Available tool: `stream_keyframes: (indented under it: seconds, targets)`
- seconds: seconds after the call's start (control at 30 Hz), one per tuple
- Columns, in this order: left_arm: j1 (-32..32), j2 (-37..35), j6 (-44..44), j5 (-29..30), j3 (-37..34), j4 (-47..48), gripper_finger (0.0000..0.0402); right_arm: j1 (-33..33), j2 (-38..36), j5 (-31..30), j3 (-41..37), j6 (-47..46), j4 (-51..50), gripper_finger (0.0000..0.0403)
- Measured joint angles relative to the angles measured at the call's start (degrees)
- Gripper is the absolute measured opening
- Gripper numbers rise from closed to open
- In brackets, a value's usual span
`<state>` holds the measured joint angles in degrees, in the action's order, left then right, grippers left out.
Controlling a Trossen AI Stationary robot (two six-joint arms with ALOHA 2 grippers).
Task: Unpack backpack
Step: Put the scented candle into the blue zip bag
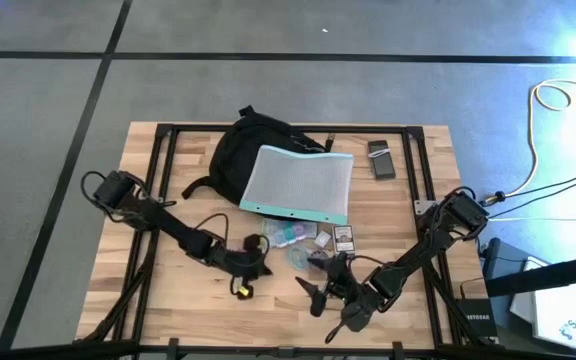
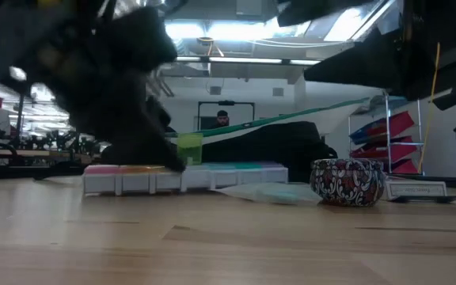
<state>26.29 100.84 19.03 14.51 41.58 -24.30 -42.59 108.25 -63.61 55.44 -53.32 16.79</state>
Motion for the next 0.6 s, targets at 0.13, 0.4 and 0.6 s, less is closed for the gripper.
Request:
stream_keyframes:
  seconds: [0.13,0.4,0.6]
  targets:
    - [0.1,-3.3,-4.1,-0.8,0.0,-2.6,0.0000,1.1,0.0,-0.2,0.0,0.5,-3.6,0.0301]
    - [-1.7,-16.4,-15.7,6.1,0.0,3.0,0.0000,8.0,-0.2,-2.3,-0.1,13.9,-5.1,0.0301]
    - [-12.4,-27.6,-18.9,0.3,0.1,10.8,0.0000,11.6,-9.1,-1.7,0.1,34.7,-1.8,0.0301]
